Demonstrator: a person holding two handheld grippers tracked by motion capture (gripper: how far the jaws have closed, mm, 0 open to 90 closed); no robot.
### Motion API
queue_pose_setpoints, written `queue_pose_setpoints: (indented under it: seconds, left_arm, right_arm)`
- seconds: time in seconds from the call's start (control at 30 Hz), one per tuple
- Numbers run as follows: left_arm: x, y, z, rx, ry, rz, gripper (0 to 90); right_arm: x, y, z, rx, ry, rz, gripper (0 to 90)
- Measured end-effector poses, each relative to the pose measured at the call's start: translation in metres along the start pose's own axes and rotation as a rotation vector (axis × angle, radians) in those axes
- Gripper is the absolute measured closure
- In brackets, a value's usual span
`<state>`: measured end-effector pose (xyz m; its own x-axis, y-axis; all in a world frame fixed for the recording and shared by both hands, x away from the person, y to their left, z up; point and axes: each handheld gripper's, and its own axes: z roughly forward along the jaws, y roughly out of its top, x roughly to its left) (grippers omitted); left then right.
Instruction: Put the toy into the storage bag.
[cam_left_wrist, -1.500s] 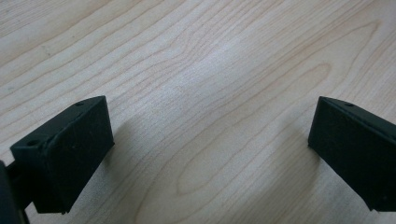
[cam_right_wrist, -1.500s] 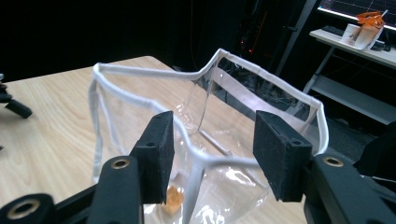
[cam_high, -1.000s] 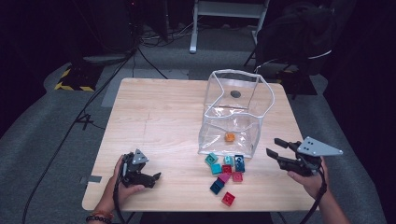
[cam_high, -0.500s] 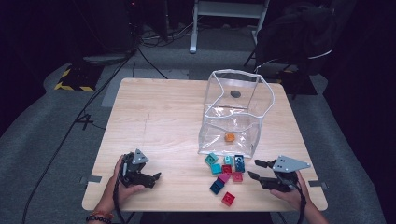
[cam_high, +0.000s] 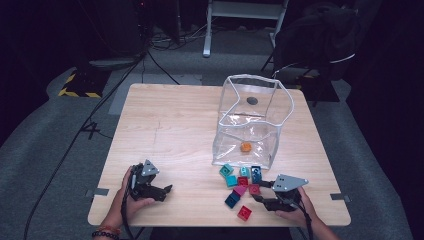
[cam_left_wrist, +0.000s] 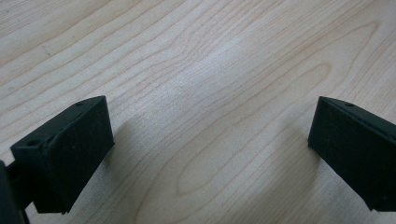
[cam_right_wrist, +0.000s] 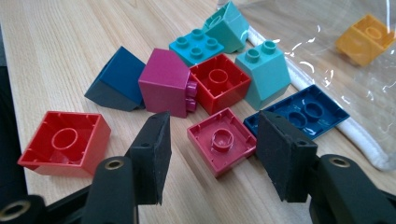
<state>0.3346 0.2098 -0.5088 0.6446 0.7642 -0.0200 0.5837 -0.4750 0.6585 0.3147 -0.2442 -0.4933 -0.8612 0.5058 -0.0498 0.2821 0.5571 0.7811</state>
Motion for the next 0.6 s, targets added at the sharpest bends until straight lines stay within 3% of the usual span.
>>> queue_pose_setpoints:
  seconds: [0.27,0.6]
  left_arm:
    - [0.000,0.000,0.000,0.000,0.000,0.000,0.4]
    - [0.000,0.000,0.000,0.000,0.000,0.001,0.3]
  right_arm:
    - [-0.003,-0.004,0.009,0.028,-0.006,0.009,45.0]
    - [0.001,0.001,0.017,0.042,0.024,-0.008,42.6]
